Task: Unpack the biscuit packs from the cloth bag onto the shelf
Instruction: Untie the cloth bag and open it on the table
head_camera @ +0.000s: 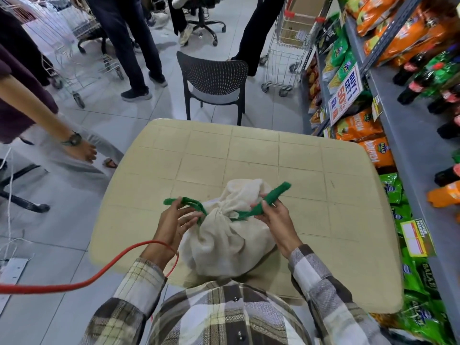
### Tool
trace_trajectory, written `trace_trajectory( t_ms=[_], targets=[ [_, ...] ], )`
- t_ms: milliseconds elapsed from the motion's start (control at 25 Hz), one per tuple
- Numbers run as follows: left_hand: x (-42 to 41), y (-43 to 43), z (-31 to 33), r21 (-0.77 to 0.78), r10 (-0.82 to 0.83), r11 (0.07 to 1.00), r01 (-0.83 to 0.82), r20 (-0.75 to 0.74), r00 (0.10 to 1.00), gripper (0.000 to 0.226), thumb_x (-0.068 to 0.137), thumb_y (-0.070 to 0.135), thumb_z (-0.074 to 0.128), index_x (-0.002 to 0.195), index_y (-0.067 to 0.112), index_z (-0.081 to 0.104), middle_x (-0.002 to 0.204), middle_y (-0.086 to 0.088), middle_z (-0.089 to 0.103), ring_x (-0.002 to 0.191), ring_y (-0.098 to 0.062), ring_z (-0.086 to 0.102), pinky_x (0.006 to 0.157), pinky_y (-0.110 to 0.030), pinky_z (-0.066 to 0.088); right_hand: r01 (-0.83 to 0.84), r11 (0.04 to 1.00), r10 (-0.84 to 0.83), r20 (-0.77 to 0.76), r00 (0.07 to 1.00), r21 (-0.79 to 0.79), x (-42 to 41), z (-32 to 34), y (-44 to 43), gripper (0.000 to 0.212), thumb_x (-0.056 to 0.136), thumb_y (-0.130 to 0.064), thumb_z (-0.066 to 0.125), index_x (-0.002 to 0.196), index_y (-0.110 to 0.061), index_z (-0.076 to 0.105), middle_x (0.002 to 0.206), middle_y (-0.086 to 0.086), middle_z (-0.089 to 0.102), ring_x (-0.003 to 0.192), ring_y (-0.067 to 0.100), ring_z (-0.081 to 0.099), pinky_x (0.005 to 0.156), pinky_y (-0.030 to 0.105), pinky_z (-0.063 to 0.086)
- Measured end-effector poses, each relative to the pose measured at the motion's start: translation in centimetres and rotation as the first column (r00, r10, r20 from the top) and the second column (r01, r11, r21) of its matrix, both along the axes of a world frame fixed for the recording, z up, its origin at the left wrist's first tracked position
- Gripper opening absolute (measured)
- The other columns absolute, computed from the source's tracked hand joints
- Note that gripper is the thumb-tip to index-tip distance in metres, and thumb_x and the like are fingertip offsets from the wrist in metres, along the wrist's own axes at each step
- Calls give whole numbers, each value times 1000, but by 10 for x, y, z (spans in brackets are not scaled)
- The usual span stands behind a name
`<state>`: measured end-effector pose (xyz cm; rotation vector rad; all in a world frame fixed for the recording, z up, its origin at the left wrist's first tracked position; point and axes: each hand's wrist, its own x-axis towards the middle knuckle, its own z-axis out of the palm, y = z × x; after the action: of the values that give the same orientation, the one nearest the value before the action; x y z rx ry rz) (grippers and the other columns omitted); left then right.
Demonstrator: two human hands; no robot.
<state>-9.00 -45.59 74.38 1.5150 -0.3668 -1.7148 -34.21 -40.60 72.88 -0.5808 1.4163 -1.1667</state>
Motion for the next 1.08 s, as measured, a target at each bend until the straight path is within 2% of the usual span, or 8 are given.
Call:
trace_trajectory(
  t_ms=[160,320,440,520,600,680,840,1080],
  targets=[
    [-3,9,-5,-82,-211,947,312,573,792,56,81,30,79,117,4,45,102,-15,61,81,-25,67,74,-34,57,-80,991,123,-488,864,108,2,2,-9,66,98,-16,57,155,-18,23,145,7,47,124,20,55,105,36,46],
    [-18,1,-15,32,-401,700,714,845,355,40,78,43,78,87,11,56,79,-1,62,72,-16,58,61,-27,42,-411,903,113,-855,506,-124,19,10,-37,62,95,-5,55,151,-23,35,149,2,40,136,16,38,115,34,35],
    [-27,-6,-40,232,-484,558,797,871,86,40,83,49,68,71,15,51,70,0,55,70,-21,55,52,-28,29,-753,631,343,-938,58,184,35,0,-70,60,98,-6,52,153,-22,34,158,4,34,146,25,29,117,45,30],
    [-29,-3,-52,185,-461,587,788,877,138,31,85,39,67,67,17,53,69,2,56,72,-21,58,53,-29,32,-751,431,463,-837,-292,501,42,-8,-80,63,96,-11,54,153,-26,31,154,4,39,143,27,31,112,45,26],
    [-27,2,-53,46,-381,644,763,885,268,16,85,25,66,74,13,63,75,0,65,75,-20,61,62,-32,44,-698,372,459,-775,-434,612,42,-13,-81,53,92,-15,55,143,-29,45,137,4,54,131,29,41,103,44,27],
    [-21,3,-48,-71,-301,674,735,882,362,8,85,17,65,79,11,66,77,-2,68,73,-19,62,67,-34,49,-730,502,435,-865,-250,464,35,-16,-79,37,91,-17,56,127,-27,61,123,3,63,121,28,49,99,42,34],
    [-10,5,-30,-290,-175,701,651,815,552,6,90,13,62,86,9,62,85,-3,66,76,-16,59,70,-24,47,-503,858,212,-820,531,-104,12,-13,-62,15,82,-10,67,94,-13,76,98,3,73,95,22,65,88,38,52],
    [-9,9,-14,-453,-127,741,495,629,767,13,98,3,51,86,8,50,76,0,50,64,-4,44,62,-18,37,180,972,-232,-505,831,-150,-26,-16,-33,31,86,4,59,82,-22,75,88,-3,75,92,19,70,83,27,56]
  ],
)
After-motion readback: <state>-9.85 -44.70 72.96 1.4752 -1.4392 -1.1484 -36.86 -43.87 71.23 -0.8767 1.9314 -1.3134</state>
